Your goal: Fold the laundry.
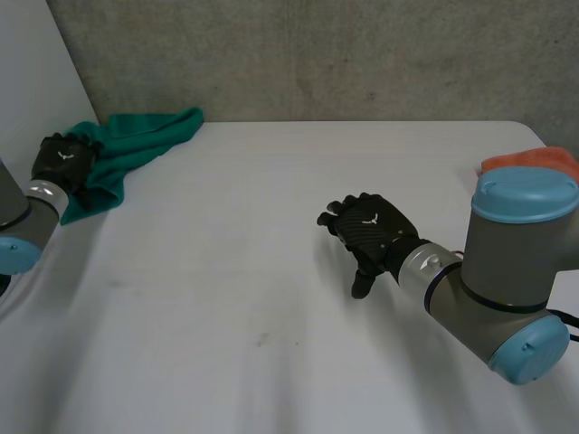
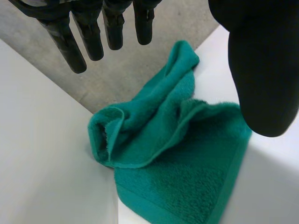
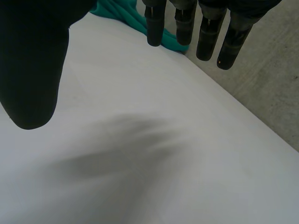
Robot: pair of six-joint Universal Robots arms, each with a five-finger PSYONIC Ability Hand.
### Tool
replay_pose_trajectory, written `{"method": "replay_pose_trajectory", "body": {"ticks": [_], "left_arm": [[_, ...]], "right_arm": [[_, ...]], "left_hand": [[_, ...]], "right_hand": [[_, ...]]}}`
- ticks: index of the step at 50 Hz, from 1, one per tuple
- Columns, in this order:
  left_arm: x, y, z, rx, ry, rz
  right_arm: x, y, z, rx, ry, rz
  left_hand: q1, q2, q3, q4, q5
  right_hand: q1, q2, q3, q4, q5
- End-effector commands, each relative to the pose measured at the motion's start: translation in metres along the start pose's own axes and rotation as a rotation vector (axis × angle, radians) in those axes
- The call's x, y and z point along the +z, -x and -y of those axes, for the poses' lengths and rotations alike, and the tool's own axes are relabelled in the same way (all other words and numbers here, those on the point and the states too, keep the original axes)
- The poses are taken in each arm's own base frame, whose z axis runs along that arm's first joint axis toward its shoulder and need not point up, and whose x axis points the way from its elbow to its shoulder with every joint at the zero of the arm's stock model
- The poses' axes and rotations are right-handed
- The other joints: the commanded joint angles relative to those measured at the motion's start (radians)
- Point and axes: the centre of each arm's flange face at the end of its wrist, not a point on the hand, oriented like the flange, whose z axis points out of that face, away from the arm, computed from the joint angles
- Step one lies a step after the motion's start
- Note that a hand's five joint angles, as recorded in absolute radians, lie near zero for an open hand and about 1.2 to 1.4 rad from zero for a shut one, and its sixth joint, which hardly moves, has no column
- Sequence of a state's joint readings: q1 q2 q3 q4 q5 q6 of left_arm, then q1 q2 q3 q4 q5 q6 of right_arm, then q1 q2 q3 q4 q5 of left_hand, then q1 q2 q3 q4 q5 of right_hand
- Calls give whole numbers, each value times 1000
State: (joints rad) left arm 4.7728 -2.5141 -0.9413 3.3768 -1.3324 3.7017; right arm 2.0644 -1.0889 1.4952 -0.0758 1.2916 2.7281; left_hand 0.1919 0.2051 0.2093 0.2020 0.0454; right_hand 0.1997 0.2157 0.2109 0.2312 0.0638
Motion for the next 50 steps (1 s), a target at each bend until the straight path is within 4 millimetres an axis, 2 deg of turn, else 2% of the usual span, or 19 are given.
{"method": "replay_pose_trajectory", "body": {"ticks": [1,13,25,33,39,43,48,50], "left_arm": [[12,-12,-18,86,3,-11],[34,-15,-27,129,-41,20],[53,-12,-32,153,-105,56],[56,-17,-44,183,-95,55],[58,-13,-46,187,-99,66],[60,-14,-48,189,-108,63],[60,-20,-50,191,-125,26],[59,-21,-51,194,-120,28]], "right_arm": [[1,-4,1,-9,-3,-9],[1,-6,3,-12,-8,-16],[1,-7,3,-11,-6,-19],[0,-10,8,-16,-22,-27],[0,-10,9,-16,-23,-28],[0,-10,9,-16,-23,-28],[0,-10,9,-17,-25,-29],[0,-10,10,-17,-26,-29]], "left_hand": [[183,169,165,173,155],[494,481,477,484,466],[497,484,480,487,469],[497,484,480,487,469],[515,502,497,505,487],[641,627,623,631,613],[1203,1190,1186,1193,1175],[1204,1191,1187,1194,1176]], "right_hand": [[-25,-41,-36,-57,-64],[-25,-41,-36,-57,-64],[-25,-41,-36,-57,-64],[-25,-41,-36,-57,-64],[-25,-41,-36,-57,-64],[-25,-41,-36,-57,-64],[-25,-41,-36,-57,-64],[-25,-41,-36,-57,-64]]}}
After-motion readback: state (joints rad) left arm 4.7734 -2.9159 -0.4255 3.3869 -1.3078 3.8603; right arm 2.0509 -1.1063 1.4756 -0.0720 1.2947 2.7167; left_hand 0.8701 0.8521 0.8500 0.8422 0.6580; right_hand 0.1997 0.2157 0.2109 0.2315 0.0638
